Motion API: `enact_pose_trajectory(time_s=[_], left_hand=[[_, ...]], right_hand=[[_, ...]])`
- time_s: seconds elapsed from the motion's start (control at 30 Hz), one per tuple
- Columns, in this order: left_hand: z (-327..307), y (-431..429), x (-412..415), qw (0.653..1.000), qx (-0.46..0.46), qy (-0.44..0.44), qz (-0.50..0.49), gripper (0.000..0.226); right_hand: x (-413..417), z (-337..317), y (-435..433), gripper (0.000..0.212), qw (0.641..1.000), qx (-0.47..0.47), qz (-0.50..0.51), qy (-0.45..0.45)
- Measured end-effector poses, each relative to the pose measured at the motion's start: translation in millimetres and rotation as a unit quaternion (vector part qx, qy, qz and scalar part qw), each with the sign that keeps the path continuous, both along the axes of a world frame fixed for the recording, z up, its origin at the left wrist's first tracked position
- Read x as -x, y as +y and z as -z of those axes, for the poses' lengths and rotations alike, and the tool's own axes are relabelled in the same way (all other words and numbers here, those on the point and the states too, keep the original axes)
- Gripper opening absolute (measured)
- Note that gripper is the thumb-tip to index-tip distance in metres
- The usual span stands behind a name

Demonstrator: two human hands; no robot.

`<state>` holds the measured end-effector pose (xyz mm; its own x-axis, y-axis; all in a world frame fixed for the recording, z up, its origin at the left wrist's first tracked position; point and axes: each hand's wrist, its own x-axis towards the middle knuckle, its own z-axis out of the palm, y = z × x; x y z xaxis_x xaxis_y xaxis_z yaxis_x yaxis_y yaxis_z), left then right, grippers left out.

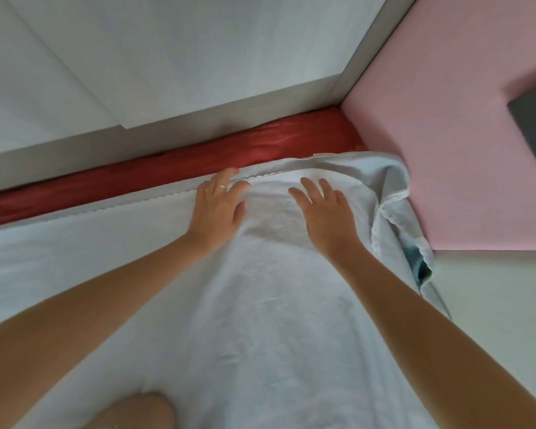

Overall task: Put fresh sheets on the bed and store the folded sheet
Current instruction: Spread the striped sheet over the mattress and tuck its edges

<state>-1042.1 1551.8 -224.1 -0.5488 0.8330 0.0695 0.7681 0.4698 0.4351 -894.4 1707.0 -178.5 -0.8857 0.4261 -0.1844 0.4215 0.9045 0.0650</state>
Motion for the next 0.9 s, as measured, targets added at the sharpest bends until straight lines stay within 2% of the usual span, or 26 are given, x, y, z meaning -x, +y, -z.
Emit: enact_pose_trajectory(time_s=[0.07,0.13,0.27,0.37,0.6,0.67,0.8,0.9], left_hand=[[6.6,-36.8,5.5,0.997,0.069,0.044,-0.010,0.048],[12.9,-63.2,18.3,0.989,0.135,0.044,-0.035,0.046],[16.5,-74.1,42.1,0.982,0.174,0.025,-0.064,0.039],[20.5,-65.0,52.9,0.977,0.201,0.035,-0.060,0.040],[20.8,-54.0,65.4,0.973,0.226,0.034,-0.023,0.028],[22.5,-57.8,63.2,0.977,0.206,0.044,-0.012,0.024],[17.4,-56.2,73.8,0.991,0.121,0.050,-0.012,0.018],[21.3,-53.7,86.1,0.995,0.082,0.064,-0.006,0.028]], right_hand=[[-1.7,9.5,3.8,0.064,0.994,0.045,0.083,-0.050],[0.4,9.5,14.6,0.059,0.983,0.055,0.168,-0.049],[11.8,3.2,37.6,0.059,0.965,0.058,0.246,-0.071],[16.9,9.3,45.2,0.054,0.955,0.082,0.258,-0.122],[22.1,19.5,57.4,0.045,0.944,0.131,0.264,-0.148],[25.7,17.7,52.9,0.041,0.951,0.110,0.267,-0.115],[34.2,0.8,55.2,0.031,0.951,0.034,0.304,0.042],[44.0,4.1,75.2,0.025,0.962,0.062,0.260,0.054]])
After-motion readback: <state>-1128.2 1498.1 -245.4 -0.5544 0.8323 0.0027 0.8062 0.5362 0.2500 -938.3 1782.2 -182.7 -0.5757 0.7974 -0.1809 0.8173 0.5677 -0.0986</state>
